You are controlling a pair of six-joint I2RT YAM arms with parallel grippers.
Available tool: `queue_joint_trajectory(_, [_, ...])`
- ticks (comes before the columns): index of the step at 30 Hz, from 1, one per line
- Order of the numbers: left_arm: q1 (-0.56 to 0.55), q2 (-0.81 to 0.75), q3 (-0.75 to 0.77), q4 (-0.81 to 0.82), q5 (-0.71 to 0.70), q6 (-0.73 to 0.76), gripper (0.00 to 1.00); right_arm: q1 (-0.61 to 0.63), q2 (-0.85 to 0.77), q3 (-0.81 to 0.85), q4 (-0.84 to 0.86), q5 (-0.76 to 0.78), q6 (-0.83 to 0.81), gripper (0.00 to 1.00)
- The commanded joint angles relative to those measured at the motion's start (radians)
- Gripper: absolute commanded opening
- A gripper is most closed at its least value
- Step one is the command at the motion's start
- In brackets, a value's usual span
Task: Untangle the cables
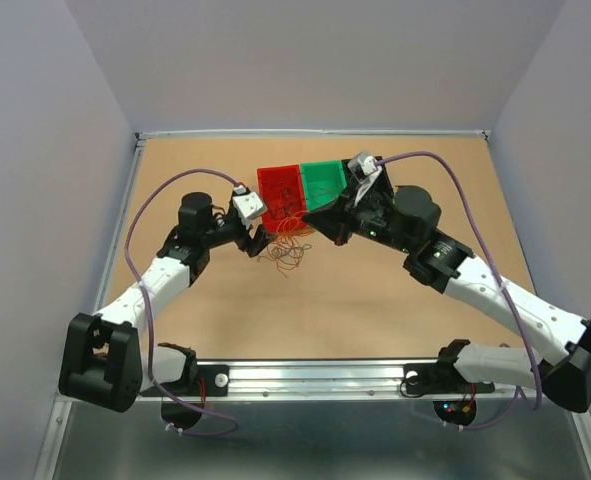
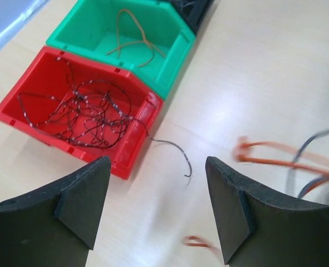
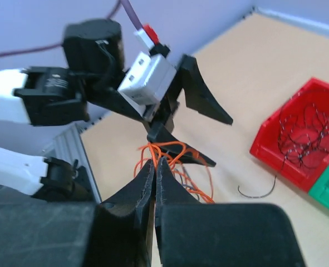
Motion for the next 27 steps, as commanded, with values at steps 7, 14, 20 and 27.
queue_joint_trajectory(7, [0.001, -0.184, 0.014, 0.146, 0.186, -0.110, 0.83, 0.003, -0.071, 0.147, -0.046, -0.042, 0.085, 0.00])
queue_joint_trajectory(14, [0.002, -0.178, 0.094, 0.242, 0.173, -0.245, 0.83, 0.003, -0.051, 0.293, -0.056, 0.119, 0.131, 0.01])
queue_joint_trajectory(20, [0.016, -0.106, 0.119, 0.304, -0.205, -0.411, 0.81, 0.003, -0.122, 0.187, -0.053, 0.265, 0.098, 0.01])
queue_joint_trajectory(27, [0.022, -0.221, -0.046, 0.391, -0.179, -0.368, 0.81, 0.003, -0.317, -0.131, 0.107, 0.452, 0.089, 0.01])
